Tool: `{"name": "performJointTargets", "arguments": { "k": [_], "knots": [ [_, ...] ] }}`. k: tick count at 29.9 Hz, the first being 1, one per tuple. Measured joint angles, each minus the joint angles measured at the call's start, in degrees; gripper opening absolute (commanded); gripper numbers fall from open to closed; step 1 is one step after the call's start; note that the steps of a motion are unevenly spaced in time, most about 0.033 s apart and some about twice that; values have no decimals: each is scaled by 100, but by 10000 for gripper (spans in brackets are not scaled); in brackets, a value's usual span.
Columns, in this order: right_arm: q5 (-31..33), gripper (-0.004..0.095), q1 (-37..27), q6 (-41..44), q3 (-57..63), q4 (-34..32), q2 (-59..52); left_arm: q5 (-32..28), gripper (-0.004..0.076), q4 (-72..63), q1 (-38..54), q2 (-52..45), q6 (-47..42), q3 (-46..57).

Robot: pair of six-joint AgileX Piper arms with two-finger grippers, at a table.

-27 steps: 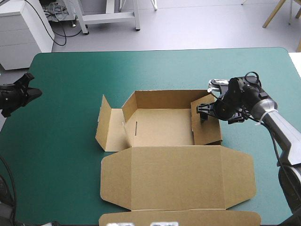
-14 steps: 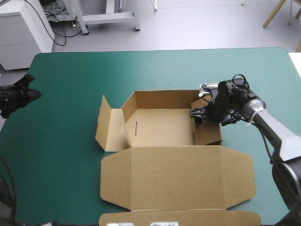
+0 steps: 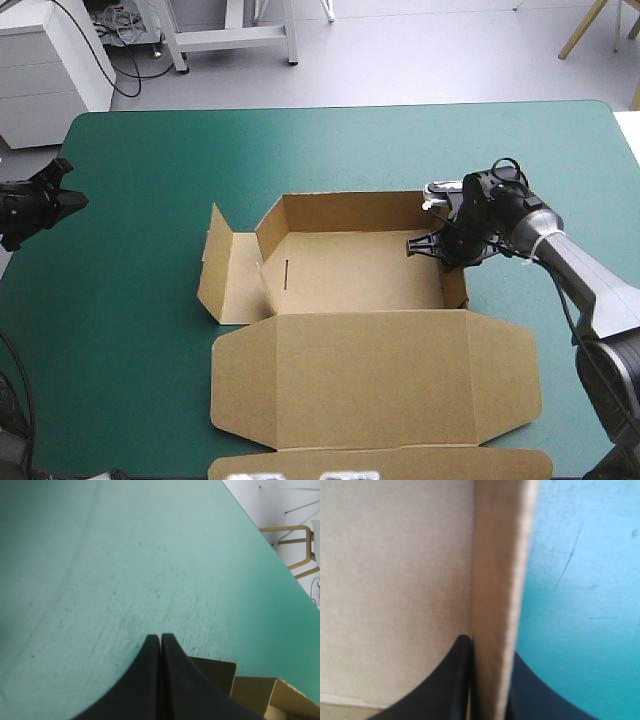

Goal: Fold the box

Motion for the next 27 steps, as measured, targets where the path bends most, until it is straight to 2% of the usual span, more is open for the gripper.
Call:
{"name": "performJointTargets", "arguments": {
  "k": [12, 21, 27],
  "knots": [
    [140, -19, 0, -303, -230, -4, -100, -12, -10, 49, 0, 0, 48, 0],
    [579, -19, 0, -611, -1386, -165, -1108, 124, -10, 83, 0, 0, 1175, 0],
    [654, -19, 0, -600, -1483, -249, -1968, 234, -10, 93, 0, 0, 1676, 0]
  ]
}}
